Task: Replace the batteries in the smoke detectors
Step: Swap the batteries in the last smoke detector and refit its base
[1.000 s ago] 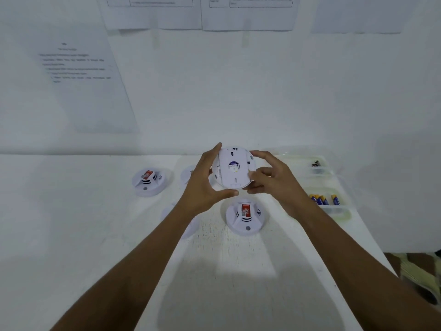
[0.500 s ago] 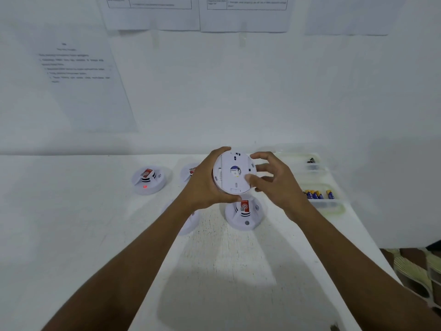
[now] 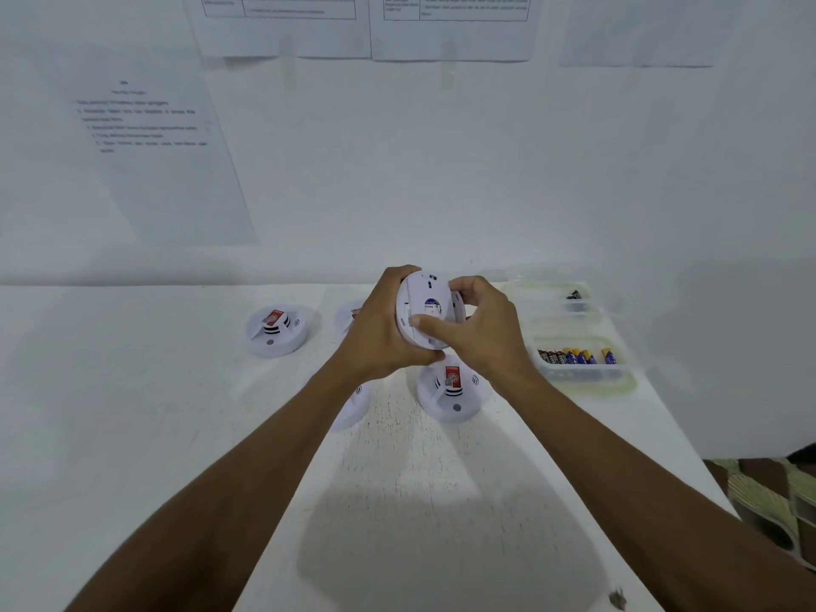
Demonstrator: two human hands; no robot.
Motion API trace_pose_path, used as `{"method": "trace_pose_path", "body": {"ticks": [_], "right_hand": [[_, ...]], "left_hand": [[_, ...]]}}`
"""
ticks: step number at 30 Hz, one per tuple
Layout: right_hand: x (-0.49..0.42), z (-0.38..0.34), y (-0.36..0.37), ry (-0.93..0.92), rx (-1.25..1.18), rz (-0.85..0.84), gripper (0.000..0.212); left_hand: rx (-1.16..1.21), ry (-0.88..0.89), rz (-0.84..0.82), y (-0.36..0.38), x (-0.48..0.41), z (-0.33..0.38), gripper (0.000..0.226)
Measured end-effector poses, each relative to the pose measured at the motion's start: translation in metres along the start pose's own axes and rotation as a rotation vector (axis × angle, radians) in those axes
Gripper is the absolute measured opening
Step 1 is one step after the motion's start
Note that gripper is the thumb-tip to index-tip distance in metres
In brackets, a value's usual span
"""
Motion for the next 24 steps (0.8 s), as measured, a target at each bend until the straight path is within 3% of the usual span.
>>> {"method": "trace_pose_path", "body": {"ticks": [14,24], "right_hand": [[0.0,0.002,0.005,-0.042,0.096,-0.017,0.068],[-0.008,0.001,-0.002,-0.265,0.34,-0.067,0.069]], "left_hand": [[0.028,-0.001,-0.037,0.004,0.002,-0.004,0.088],[0.095,-0.022,-0.014,0.013,-0.001,-0.01,0.082]]}}
Point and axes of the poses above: each hand's wrist, its own x-axis away from the middle knuckle, its own y-axis out of the palm, z = x × y, the point moved 1 cm from there along -x, towards the middle knuckle, and after that the axes turned 11 degrees about z, right-handed, at the moved point
